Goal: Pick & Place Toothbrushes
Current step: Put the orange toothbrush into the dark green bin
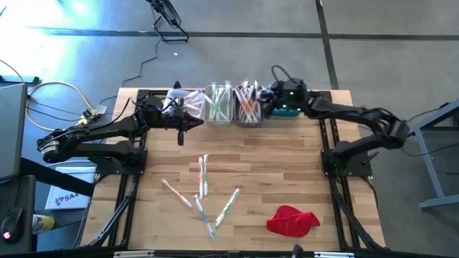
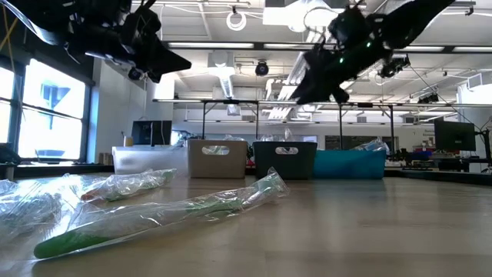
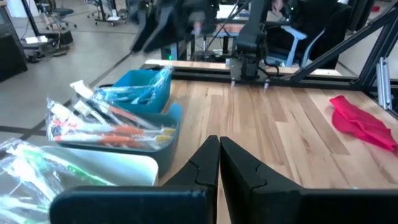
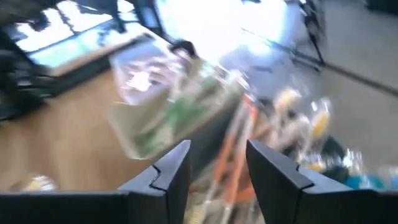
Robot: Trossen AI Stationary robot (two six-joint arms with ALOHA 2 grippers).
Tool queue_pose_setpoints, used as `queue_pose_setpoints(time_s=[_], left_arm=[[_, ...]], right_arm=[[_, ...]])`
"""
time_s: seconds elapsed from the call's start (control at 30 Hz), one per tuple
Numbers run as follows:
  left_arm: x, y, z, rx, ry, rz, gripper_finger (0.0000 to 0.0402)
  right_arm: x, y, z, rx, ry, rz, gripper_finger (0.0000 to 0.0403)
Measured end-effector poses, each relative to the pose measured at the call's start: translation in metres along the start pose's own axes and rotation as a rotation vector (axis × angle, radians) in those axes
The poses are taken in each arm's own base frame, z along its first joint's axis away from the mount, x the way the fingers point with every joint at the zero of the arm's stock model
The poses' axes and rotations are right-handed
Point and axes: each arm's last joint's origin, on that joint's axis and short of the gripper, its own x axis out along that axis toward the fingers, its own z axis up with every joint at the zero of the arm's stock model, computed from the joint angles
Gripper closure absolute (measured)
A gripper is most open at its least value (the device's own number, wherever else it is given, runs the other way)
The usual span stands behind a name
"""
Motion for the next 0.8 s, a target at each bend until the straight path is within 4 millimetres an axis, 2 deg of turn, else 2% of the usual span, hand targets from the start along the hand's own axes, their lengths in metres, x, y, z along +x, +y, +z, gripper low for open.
queue_pose_setpoints(time_s=[0.2, 0.43, 0.7, 0.8], left_arm=[[0.0, 0.0, -0.005, -0.02, 0.052, -0.003, 0.0391], [-0.001, -0.001, -0.013, -0.102, 0.129, -0.006, 0.0391], [-0.003, -0.007, -0.025, -0.404, 0.259, -0.094, 0.0391], [-0.001, -0.019, -0.026, -0.422, 0.294, -0.159, 0.0391]], right_arm=[[-0.043, 0.012, 0.018, -0.101, -0.062, 0.147, 0.0279], [-0.082, 0.019, 0.021, -0.174, -0.055, 0.243, 0.0315], [-0.084, 0.019, 0.018, -0.213, -0.025, 0.255, 0.0343], [-0.078, 0.018, 0.016, -0.237, -0.006, 0.267, 0.0347]])
